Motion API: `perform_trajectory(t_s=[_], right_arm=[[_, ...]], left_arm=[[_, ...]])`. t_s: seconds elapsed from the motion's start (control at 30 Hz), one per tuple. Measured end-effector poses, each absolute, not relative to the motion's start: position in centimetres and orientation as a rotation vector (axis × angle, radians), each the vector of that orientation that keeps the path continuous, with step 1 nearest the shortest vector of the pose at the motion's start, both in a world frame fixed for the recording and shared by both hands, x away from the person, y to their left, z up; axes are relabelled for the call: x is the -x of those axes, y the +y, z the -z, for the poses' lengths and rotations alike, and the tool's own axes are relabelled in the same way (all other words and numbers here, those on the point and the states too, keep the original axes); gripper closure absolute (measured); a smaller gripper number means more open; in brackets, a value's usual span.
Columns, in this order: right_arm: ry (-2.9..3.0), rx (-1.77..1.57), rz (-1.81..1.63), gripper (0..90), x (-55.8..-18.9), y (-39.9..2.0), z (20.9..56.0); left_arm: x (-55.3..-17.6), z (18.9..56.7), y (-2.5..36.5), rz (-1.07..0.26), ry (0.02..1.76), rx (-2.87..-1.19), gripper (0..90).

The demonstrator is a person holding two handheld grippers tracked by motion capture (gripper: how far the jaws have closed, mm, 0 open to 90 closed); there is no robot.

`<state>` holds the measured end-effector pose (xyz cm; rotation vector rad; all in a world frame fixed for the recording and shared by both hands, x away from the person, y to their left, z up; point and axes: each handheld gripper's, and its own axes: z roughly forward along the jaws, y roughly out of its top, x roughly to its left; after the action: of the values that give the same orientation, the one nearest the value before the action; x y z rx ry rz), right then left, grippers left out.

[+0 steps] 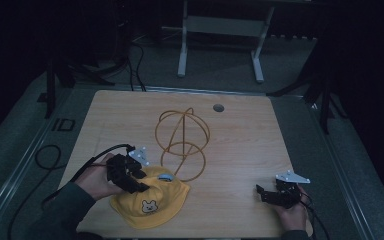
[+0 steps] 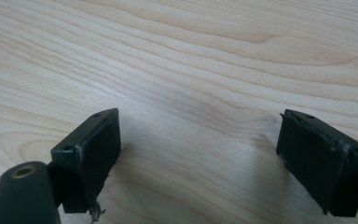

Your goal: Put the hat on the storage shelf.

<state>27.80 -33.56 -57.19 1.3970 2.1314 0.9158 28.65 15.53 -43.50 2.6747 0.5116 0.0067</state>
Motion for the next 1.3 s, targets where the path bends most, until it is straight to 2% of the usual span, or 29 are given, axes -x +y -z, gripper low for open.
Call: perform_trajectory(t_s=[0.4, 0.53, 0.63, 1.3], right_arm=[[2.131, -1.397, -0.916, 13.6, -27.8, -33.6, 57.2], [2.131, -1.397, -0.916, 13.6, -27.8, -33.6, 57.2], [2.131, -1.397, -0.916, 13.6, -27.8, -33.6, 57.2], [2.13, -1.398, -0.916, 13.6, -27.8, -33.6, 57.2]], left_arm=[[-28.9, 43.7, 14.8, -0.011, 0.469, -2.772, 60.0], [-28.8, 43.6, 14.8, 0.001, 0.448, -2.792, 72.0], [-28.6, 43.5, 15.0, 0.01, 0.439, -2.795, 75.9], [-28.7, 41.0, 17.7, -0.115, 0.553, -2.753, 78.6]])
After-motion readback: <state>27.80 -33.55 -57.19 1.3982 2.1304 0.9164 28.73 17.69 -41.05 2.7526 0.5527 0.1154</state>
